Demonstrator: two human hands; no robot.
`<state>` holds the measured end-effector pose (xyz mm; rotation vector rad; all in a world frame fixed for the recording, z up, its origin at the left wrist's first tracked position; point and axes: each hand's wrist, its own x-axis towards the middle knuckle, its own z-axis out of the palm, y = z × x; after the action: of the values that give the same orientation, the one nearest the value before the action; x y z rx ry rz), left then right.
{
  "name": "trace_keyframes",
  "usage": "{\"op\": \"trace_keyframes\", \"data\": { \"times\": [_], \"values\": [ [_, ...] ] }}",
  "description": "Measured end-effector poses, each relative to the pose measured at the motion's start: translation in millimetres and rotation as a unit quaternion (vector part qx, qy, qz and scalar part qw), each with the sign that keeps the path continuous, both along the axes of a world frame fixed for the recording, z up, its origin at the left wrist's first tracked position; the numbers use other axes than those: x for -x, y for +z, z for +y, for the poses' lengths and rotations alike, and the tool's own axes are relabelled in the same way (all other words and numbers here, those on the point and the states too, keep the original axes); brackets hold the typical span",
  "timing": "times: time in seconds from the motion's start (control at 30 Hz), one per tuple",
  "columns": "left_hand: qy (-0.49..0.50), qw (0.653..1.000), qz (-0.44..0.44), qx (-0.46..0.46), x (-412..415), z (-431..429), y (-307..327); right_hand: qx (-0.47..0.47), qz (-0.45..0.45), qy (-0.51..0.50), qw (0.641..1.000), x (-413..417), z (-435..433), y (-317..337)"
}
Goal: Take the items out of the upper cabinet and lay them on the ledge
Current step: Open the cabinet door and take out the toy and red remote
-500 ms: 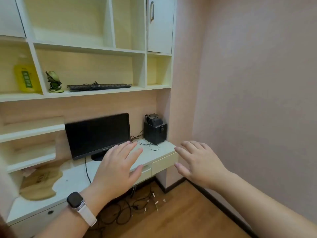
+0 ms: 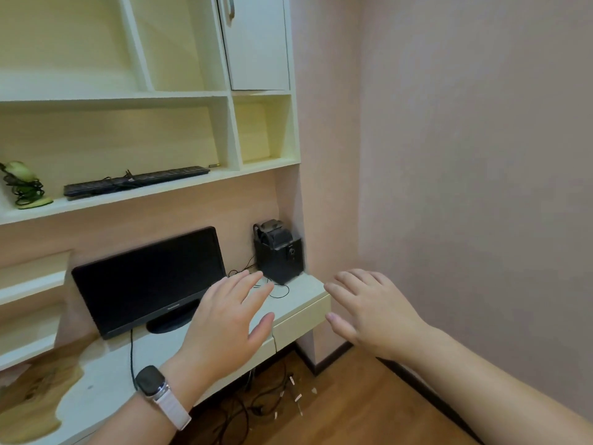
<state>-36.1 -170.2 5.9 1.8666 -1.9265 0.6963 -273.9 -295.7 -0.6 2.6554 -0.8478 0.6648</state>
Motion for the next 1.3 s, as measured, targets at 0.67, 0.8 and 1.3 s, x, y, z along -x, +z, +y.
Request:
{"op": "trace_keyframes", "data": {
  "times": [0.67, 0.8, 1.3],
  "values": [
    [0.048, 0.998, -0.031, -0.007, -7, -154, 3, 0.018, -0.040, 0.053, 0.998, -12, -176, 5],
    [0.040, 0.999, -0.026, 0.008, -43, -180, -6, 0.030, -0.038, 0.056, 0.997, -44, -199, 3],
    [-0.006, 0.994, -0.077, 0.076, -231, -290, 15, 0.081, -0.021, 0.048, 0.995, -229, -295, 40]
  ]
}}
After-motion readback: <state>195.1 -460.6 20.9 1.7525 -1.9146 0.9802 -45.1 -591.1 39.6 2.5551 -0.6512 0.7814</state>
